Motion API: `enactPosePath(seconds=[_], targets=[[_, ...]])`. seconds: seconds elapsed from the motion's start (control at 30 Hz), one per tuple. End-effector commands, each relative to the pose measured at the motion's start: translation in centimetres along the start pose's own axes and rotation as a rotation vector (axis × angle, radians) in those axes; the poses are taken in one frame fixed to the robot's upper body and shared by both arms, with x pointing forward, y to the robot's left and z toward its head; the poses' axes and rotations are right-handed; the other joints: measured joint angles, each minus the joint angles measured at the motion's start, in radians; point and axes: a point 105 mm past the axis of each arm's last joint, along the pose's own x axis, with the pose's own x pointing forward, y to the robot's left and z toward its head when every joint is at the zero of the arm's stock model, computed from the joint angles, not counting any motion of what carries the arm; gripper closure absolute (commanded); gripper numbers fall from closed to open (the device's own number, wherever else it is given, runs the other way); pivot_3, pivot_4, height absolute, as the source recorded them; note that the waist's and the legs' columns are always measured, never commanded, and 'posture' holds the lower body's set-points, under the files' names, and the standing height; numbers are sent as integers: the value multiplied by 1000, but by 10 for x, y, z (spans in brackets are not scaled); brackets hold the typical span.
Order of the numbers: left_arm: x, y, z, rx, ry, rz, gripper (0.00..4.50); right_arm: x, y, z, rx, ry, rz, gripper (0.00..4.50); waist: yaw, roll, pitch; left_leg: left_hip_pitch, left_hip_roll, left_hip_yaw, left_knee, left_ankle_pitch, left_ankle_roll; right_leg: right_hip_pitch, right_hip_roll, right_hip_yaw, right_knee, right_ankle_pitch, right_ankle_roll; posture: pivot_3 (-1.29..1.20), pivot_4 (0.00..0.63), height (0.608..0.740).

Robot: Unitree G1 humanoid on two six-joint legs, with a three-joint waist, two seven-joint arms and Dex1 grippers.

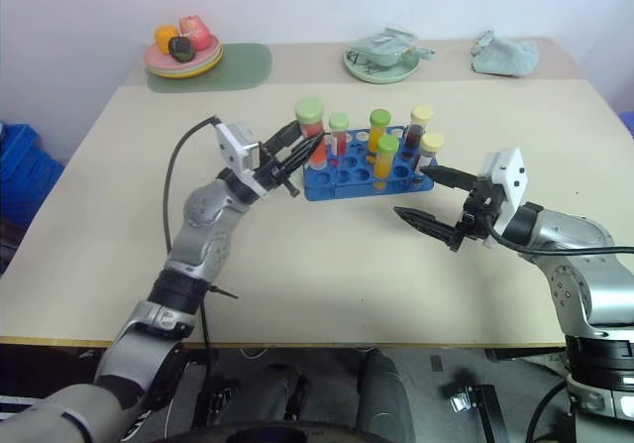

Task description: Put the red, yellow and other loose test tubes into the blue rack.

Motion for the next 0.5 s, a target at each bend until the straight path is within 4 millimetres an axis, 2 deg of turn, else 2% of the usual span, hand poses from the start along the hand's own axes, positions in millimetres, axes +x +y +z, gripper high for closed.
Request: enactPosePath(seconds=[0.03,0.17,0.37,0.5], targets=[[4,6,4,68,-55,-13,3676,-2,1,15,-46,-36,-12,0,0,0,0,0,0,0,0,0,0,0,0,0,0,0,0,0,150,740],[9,2,-7,95,-52,-18,3676,-3,1,16,-47,-38,-19,0,0,0,0,0,0,0,0,0,0,0,0,0,0,0,0,0,150,740],[14,-2,-26,1,-34,-2,3676,-4,2,18,-51,-35,-28,0,1,0,0,0,0,0,0,0,0,0,0,0,0,0,0,0,150,740],[20,-4,-29,-48,-40,-15,3676,-3,2,19,-52,-33,-30,0,0,0,0,0,0,0,0,0,0,0,0,0,0,0,1,0,150,740]])
